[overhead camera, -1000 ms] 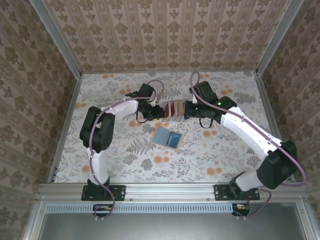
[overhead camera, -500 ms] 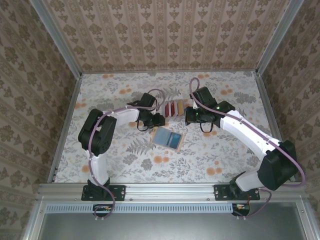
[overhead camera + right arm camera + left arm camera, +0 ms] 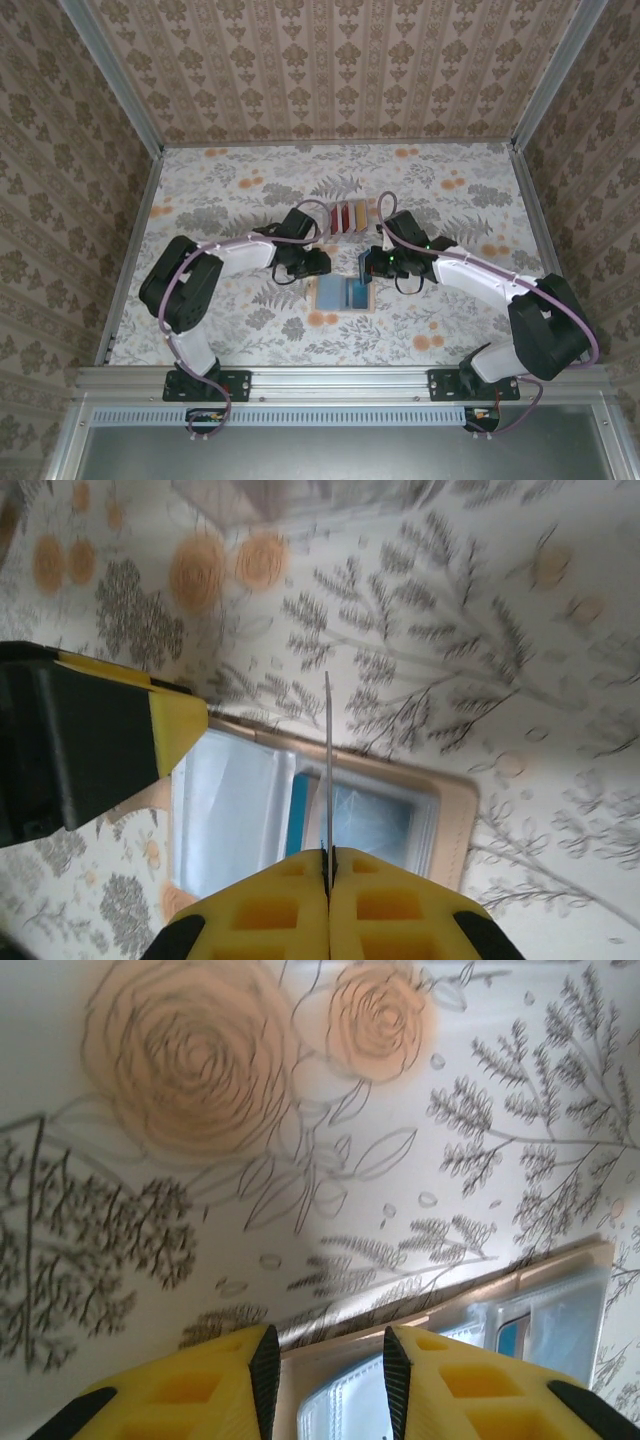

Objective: Put the credit cards into the card holder
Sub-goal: Move the card holder to the center of the table, then insert the credit card into the card slot.

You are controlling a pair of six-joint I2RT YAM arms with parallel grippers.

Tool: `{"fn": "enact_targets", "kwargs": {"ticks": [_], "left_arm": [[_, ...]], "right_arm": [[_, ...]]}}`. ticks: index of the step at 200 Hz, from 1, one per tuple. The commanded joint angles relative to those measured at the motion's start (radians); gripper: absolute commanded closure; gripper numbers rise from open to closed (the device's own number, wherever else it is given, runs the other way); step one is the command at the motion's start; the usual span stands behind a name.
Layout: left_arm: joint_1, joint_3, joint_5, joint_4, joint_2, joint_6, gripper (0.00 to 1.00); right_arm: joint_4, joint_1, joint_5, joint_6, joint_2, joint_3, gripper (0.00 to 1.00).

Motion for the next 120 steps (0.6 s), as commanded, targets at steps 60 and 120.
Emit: {"fn": "enact_targets", "kwargs": {"ticks": [60, 120], "left_arm": [[-0.01, -0.026, -0.127, -0.158, -0.148, -0.002, 0.62], [-0.053, -0.028, -0.132, -0.191, -0.116, 0.009, 0.65]], "right_arm": [[0.462, 0.021, -0.258, 0.218, 0.063, -0.219, 0.92], [0.535, 0.023, -0.301, 0.241, 0.162, -0.213, 0.93]]}}
